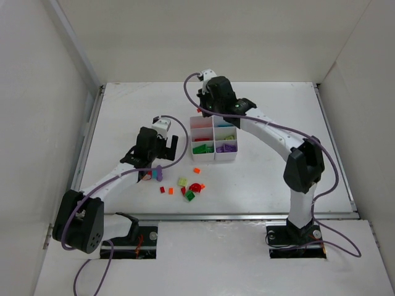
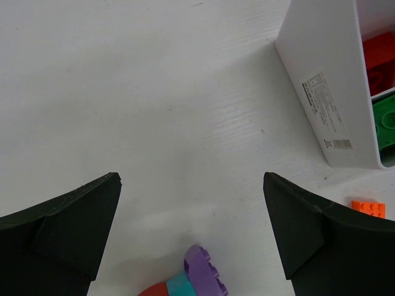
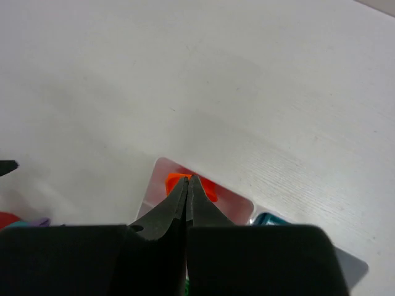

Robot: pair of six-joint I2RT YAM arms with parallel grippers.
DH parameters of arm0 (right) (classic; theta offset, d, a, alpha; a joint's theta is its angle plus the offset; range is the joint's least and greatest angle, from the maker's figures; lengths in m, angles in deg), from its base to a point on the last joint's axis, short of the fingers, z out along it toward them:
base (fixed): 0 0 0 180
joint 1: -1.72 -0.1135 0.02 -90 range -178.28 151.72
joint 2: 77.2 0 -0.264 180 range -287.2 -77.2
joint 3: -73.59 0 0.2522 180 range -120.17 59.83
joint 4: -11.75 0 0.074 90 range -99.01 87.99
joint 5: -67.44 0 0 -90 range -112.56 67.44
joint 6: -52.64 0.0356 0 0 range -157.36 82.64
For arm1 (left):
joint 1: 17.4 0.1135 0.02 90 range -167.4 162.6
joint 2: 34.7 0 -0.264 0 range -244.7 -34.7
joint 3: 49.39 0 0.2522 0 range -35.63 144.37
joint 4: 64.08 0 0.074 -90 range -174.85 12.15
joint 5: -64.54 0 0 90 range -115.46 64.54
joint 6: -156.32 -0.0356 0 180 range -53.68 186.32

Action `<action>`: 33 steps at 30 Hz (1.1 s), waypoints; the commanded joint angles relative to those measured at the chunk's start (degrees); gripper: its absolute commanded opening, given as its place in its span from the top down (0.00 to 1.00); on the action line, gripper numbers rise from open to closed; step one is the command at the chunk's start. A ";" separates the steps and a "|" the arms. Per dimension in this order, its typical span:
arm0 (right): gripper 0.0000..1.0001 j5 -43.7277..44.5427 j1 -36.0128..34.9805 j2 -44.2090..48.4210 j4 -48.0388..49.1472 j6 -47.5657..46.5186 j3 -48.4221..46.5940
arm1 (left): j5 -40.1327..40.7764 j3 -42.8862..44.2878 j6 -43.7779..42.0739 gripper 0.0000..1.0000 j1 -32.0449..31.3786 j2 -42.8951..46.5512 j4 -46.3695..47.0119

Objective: Sort the legos into containers by color

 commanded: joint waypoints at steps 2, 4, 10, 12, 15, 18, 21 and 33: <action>1.00 0.74 0.25 -4.85 0.15 2.04 -3.95 | 0.23 -0.70 1.37 0.00 1.26 0.78 2.72; 1.00 0.21 0.25 -4.85 0.14 2.04 -3.17 | 0.22 -1.23 1.90 0.00 1.96 0.78 2.73; 1.00 0.21 0.25 -3.18 0.14 2.57 1.31 | -1.09 -1.23 2.43 0.00 3.10 0.78 3.25; 1.00 0.21 0.25 -3.18 0.14 2.57 1.85 | -1.10 -1.23 2.43 0.00 3.10 0.25 3.25; 0.99 -0.49 0.25 -3.18 0.14 2.57 1.85 | -1.10 -1.23 2.43 0.00 3.10 0.25 3.25; 0.72 -1.63 0.25 -2.66 0.14 1.79 1.85 | -1.10 -1.23 2.43 0.00 3.10 0.25 3.25; 0.56 -1.64 -0.28 -2.13 -0.47 0.90 1.85 | -1.10 -1.23 2.43 0.00 3.10 0.25 3.25; 0.52 -5.91 -1.41 6.30 -2.74 -3.75 8.95 | 0.66 -1.84 1.37 0.00 3.10 2.54 3.25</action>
